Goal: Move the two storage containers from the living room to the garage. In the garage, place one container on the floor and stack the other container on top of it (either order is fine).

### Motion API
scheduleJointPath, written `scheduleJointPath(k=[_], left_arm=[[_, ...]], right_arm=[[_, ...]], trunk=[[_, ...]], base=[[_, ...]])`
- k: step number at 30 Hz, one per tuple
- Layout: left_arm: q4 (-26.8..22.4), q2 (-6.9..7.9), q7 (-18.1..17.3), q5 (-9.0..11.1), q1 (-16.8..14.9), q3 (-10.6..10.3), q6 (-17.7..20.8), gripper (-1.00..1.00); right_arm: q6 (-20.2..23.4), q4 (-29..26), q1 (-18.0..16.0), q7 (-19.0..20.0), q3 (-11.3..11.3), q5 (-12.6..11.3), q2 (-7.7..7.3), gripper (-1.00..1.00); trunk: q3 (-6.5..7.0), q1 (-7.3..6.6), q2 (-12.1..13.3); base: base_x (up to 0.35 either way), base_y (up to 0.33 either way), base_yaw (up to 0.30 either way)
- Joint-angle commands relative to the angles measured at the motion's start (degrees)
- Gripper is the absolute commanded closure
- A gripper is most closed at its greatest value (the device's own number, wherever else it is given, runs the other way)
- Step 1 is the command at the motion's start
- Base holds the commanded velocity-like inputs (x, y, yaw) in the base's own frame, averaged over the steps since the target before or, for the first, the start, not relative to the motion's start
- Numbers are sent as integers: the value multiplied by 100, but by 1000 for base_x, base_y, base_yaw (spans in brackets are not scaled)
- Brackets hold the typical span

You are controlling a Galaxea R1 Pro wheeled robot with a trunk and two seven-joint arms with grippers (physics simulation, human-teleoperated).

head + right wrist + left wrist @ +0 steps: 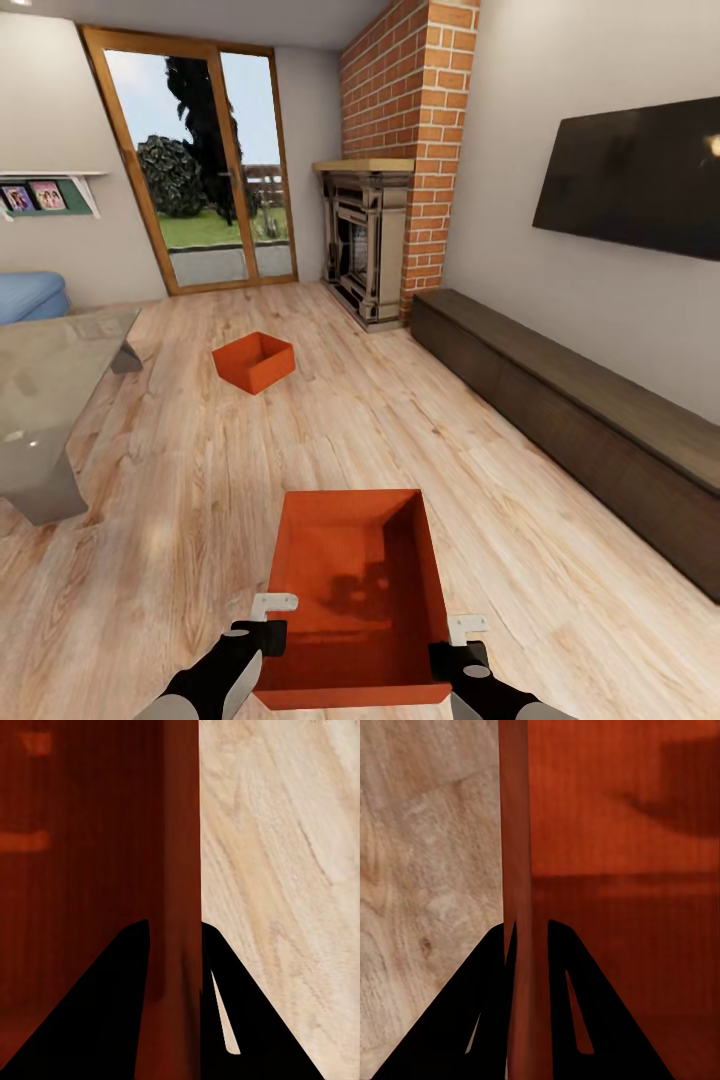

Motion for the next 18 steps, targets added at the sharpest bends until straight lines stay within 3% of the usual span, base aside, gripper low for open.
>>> scheduleJointPath(k=[1, 18], left_arm=[[-4, 0, -6, 128, 0, -65, 29, 100], [3, 0, -6, 128, 3, -65, 29, 100]], right_arm=[[-19, -6, -3, 16, 60, -39, -2, 100], [-21, -6, -3, 16, 63, -30, -4, 100]], trunk=[[14, -23, 39], [319, -397, 721]], base=[[0, 0, 0], [0, 0, 0]])
